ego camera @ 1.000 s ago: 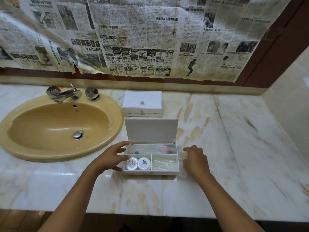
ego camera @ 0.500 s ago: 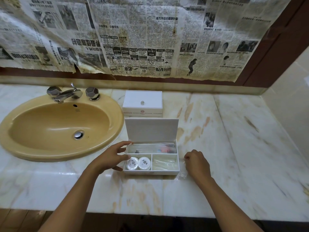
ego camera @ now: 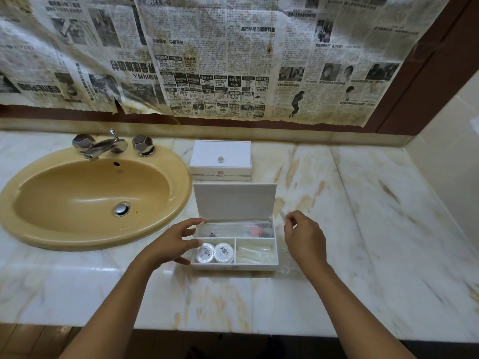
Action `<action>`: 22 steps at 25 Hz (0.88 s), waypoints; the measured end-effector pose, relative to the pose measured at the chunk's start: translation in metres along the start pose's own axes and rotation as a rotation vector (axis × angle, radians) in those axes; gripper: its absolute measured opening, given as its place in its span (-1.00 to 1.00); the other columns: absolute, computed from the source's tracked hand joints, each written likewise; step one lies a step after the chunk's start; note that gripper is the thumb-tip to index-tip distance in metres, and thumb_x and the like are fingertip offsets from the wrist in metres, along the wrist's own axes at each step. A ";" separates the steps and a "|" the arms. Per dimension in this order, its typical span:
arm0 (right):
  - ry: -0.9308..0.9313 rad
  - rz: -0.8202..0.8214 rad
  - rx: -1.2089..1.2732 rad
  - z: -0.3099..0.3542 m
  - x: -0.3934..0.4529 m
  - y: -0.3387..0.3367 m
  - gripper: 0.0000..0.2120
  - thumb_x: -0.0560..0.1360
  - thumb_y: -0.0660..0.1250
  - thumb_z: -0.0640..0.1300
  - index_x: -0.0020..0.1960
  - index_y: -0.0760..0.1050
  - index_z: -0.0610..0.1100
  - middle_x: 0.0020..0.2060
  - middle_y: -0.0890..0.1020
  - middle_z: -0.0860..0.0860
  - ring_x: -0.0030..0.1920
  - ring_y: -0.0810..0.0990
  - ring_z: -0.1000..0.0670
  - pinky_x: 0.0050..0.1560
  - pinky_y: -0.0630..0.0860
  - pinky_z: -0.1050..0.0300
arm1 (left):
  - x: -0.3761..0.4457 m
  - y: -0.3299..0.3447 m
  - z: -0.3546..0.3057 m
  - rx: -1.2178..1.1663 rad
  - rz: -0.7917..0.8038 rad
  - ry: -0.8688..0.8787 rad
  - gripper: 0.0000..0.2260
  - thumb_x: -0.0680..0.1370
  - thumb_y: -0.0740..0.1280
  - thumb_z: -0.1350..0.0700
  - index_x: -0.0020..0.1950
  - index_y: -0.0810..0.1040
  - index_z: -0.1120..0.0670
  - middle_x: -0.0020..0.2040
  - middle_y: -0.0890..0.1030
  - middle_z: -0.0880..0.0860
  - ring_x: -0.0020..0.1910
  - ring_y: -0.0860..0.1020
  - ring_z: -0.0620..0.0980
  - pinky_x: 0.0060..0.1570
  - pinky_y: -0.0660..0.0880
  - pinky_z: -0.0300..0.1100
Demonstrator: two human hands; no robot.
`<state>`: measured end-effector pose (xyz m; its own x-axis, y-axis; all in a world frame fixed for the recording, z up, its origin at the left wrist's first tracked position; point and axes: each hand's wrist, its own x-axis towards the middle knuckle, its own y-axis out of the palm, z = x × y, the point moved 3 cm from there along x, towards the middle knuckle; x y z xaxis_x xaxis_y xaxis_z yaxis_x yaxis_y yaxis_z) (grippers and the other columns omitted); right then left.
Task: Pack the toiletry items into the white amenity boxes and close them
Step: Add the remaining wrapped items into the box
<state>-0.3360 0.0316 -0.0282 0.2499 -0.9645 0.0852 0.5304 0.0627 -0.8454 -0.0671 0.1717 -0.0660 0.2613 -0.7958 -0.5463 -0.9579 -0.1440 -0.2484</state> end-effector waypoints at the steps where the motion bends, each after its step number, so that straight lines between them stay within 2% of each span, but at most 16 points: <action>1: -0.025 -0.002 0.032 0.007 -0.001 -0.003 -0.86 0.57 0.22 -0.17 -0.04 0.56 -0.14 -0.20 0.64 -0.03 -0.26 0.55 -0.05 -0.29 0.42 0.17 | 0.000 0.000 0.000 0.001 -0.001 0.000 -0.53 0.54 0.39 0.20 0.34 0.46 -0.25 0.40 0.47 0.06 0.39 0.42 0.03 -0.19 0.66 -0.01; 5: -0.212 0.066 0.036 0.033 -0.008 -0.003 -0.89 0.50 0.33 -0.19 -0.07 0.63 -0.15 -0.13 0.60 -0.02 -0.10 0.54 -0.03 -0.05 0.49 0.08 | 0.000 0.000 -0.001 0.002 -0.002 0.005 -0.53 0.54 0.39 0.20 0.33 0.47 -0.25 0.39 0.47 0.05 0.40 0.40 0.01 -0.18 0.67 0.01; 9: -0.285 0.291 -0.130 0.046 -0.024 0.021 -0.81 0.49 0.23 -0.22 -0.11 0.63 -0.12 -0.12 0.60 -0.03 -0.09 0.57 -0.07 -0.17 0.37 0.20 | -0.002 0.001 -0.003 0.003 -0.013 0.005 -0.54 0.54 0.38 0.22 0.33 0.47 -0.24 0.38 0.46 0.04 0.42 0.37 -0.03 -0.19 0.66 -0.01; 12: -0.238 0.458 -0.230 0.043 -0.033 0.042 -0.80 0.46 0.22 -0.26 -0.09 0.62 -0.16 -0.11 0.64 -0.10 -0.11 0.62 -0.13 -0.19 0.41 0.18 | -0.002 0.001 -0.003 0.005 -0.012 0.006 -0.54 0.54 0.39 0.21 0.33 0.47 -0.24 0.40 0.45 0.05 0.43 0.37 -0.04 -0.21 0.66 -0.04; 14: -0.216 0.496 -0.241 0.043 -0.035 0.050 -0.81 0.47 0.21 -0.26 -0.06 0.61 -0.21 -0.07 0.63 -0.16 -0.10 0.62 -0.16 -0.19 0.41 0.16 | -0.003 0.001 -0.003 0.003 -0.010 0.003 -0.53 0.54 0.39 0.21 0.33 0.47 -0.24 0.40 0.45 0.05 0.42 0.37 -0.03 -0.21 0.65 -0.04; 17: -0.211 0.506 -0.224 0.045 -0.034 0.051 -0.82 0.50 0.20 -0.21 -0.10 0.57 -0.23 -0.05 0.60 -0.19 -0.05 0.60 -0.20 -0.21 0.31 0.18 | -0.003 0.001 -0.003 0.004 -0.016 0.006 -0.54 0.55 0.38 0.22 0.33 0.47 -0.25 0.38 0.45 0.04 0.44 0.35 -0.05 -0.20 0.65 -0.04; 22: -0.225 0.472 -0.175 0.044 -0.034 0.048 -0.77 0.53 0.16 -0.13 -0.16 0.56 -0.18 -0.12 0.62 -0.15 -0.16 0.51 -0.15 -0.23 0.31 0.15 | 0.000 0.000 0.000 0.002 -0.008 0.014 -0.54 0.54 0.38 0.21 0.32 0.47 -0.26 0.40 0.46 0.03 0.42 0.37 -0.06 -0.20 0.66 -0.03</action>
<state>-0.2832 0.0790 -0.0487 0.6050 -0.7624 -0.2298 0.1815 0.4131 -0.8924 -0.0667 0.1716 -0.0663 0.2676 -0.8026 -0.5331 -0.9554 -0.1494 -0.2547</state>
